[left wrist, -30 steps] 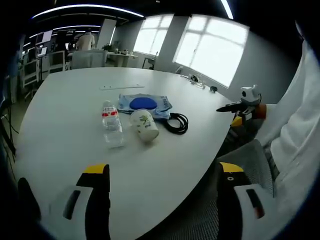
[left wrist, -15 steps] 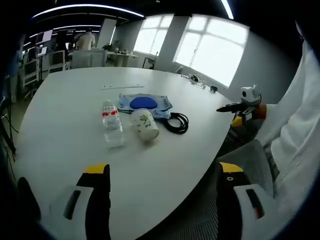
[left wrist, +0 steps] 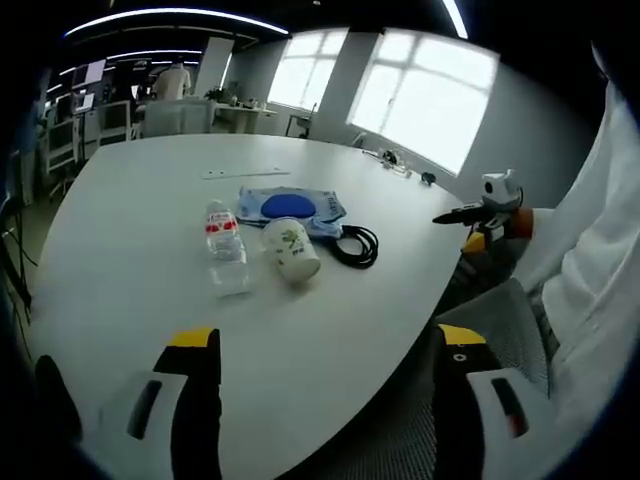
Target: Arrange the tabletop items into an orderly group along one side of the table until the central work area is clear of visible clutter.
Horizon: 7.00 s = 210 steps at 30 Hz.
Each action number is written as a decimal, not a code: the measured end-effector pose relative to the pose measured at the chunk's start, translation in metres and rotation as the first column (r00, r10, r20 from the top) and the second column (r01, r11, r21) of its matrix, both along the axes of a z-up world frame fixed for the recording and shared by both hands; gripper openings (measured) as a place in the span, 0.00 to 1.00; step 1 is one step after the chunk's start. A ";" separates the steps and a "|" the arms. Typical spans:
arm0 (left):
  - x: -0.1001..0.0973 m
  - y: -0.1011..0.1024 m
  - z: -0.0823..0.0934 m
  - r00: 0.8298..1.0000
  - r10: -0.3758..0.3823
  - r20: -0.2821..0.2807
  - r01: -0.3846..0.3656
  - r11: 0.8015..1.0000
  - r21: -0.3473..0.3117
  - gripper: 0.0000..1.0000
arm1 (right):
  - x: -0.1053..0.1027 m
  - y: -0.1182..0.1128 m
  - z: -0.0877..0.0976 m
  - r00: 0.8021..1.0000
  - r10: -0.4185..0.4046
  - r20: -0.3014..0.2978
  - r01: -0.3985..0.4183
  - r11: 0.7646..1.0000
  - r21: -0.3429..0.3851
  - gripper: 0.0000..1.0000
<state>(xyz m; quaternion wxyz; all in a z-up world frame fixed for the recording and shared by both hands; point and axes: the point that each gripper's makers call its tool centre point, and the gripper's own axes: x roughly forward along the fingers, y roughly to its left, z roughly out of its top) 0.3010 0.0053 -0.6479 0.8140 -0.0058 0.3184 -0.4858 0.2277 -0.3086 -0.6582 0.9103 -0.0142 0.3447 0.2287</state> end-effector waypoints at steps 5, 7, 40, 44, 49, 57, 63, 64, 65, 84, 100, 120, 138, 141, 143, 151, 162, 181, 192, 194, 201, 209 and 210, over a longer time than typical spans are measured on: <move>0.002 0.000 0.001 1.000 -0.002 0.003 0.002 1.000 -0.002 0.90 | 0.004 0.001 0.003 1.000 0.002 0.008 -0.002 1.000 -0.001 0.87; 0.003 -0.001 0.001 1.000 -0.004 0.006 0.004 1.000 -0.002 0.89 | 0.005 0.001 0.003 1.000 0.004 0.010 -0.004 1.000 -0.004 0.86; 0.034 -0.011 0.014 0.998 -0.038 0.052 0.039 0.999 -0.001 0.89 | 0.049 0.017 0.020 0.996 0.029 0.080 -0.029 1.000 -0.005 0.81; 0.038 -0.014 0.015 0.997 -0.044 0.057 0.044 0.999 0.001 0.89 | 0.057 0.020 0.021 0.996 0.029 0.086 -0.029 1.000 -0.005 0.81; 0.044 -0.017 0.016 0.997 -0.054 0.063 0.054 0.999 0.004 0.89 | 0.065 0.023 0.021 0.995 0.030 0.091 -0.029 1.000 -0.004 0.80; 0.053 -0.024 0.019 0.995 -0.068 0.070 0.068 0.998 0.004 0.89 | 0.080 0.025 0.023 0.994 0.022 0.106 -0.022 1.000 -0.001 0.79; 0.064 -0.029 0.021 0.994 -0.081 0.077 0.081 0.997 0.005 0.89 | 0.089 0.025 0.024 0.994 0.011 0.108 -0.011 1.000 0.001 0.77; 0.066 -0.030 0.021 0.993 -0.084 0.079 0.084 0.996 0.007 0.88 | 0.090 0.026 0.024 0.994 0.012 0.108 -0.012 1.000 0.000 0.77; 0.069 -0.031 0.022 0.993 -0.087 0.084 0.087 0.996 0.008 0.89 | 0.092 0.027 0.024 0.994 0.014 0.108 -0.014 1.000 -0.001 0.76; 0.107 -0.057 0.025 0.984 -0.144 0.104 0.144 0.990 0.010 0.87 | 0.118 0.026 0.023 0.994 -0.034 0.104 0.032 0.999 0.013 0.70; 0.137 -0.080 0.022 0.975 -0.192 0.110 0.192 0.981 0.017 0.88 | 0.141 0.022 0.016 0.992 -0.087 0.091 0.086 0.996 0.015 0.60; 0.182 -0.104 0.020 0.967 -0.222 0.128 0.221 0.975 0.024 0.87 | 0.170 0.021 -0.002 0.990 -0.129 0.054 0.128 0.992 0.010 0.56; 0.218 -0.131 0.009 0.959 -0.250 0.132 0.247 0.968 0.041 0.80 | 0.188 0.016 -0.018 0.986 -0.163 0.026 0.163 0.987 0.011 0.51; 0.222 -0.133 0.005 0.959 -0.253 0.126 0.249 0.967 0.049 0.80 | 0.190 0.016 -0.020 0.986 -0.166 0.024 0.166 0.986 0.009 0.51; 0.225 -0.134 0.002 0.960 -0.251 0.123 0.247 0.968 0.051 0.79 | 0.192 0.016 -0.022 0.985 -0.169 0.020 0.169 0.986 0.009 0.50; 0.237 -0.140 -0.012 0.961 -0.256 0.101 0.249 0.966 0.076 0.78 | 0.199 0.015 -0.032 0.983 -0.185 0.003 0.185 0.983 0.003 0.49; 0.251 -0.157 -0.030 0.962 -0.265 0.069 0.258 0.961 0.097 0.77 | 0.206 0.012 -0.044 0.978 -0.208 -0.016 0.208 0.978 0.004 0.43; 0.270 -0.173 -0.068 0.952 -0.302 0.055 0.282 0.930 0.234 0.57 | 0.214 0.019 -0.060 0.972 -0.227 -0.054 0.230 0.972 0.048 0.25; 0.272 -0.178 -0.085 0.945 -0.325 0.039 0.294 0.895 0.335 0.40 | 0.211 0.018 -0.064 0.967 -0.244 -0.074 0.248 0.967 0.056 0.14; 0.269 -0.180 -0.089 0.944 -0.330 0.019 0.304 0.891 0.336 0.39 | 0.211 0.018 -0.064 0.967 -0.244 -0.073 0.249 0.967 0.058 0.13; 0.265 -0.182 -0.096 0.938 -0.346 -0.001 0.323 0.874 0.363 0.31 | 0.210 0.017 -0.066 0.967 -0.243 -0.078 0.248 0.967 0.056 0.07; 0.264 -0.177 -0.106 0.935 -0.354 -0.020 0.330 0.848 0.415 0.13 | 0.210 0.017 -0.068 0.964 -0.252 -0.086 0.258 0.964 0.062 0.05; 0.265 -0.176 -0.107 0.935 -0.353 -0.015 0.326 0.844 0.426 0.10 | 0.210 0.017 -0.068 0.964 -0.253 -0.088 0.258 0.964 0.061 0.04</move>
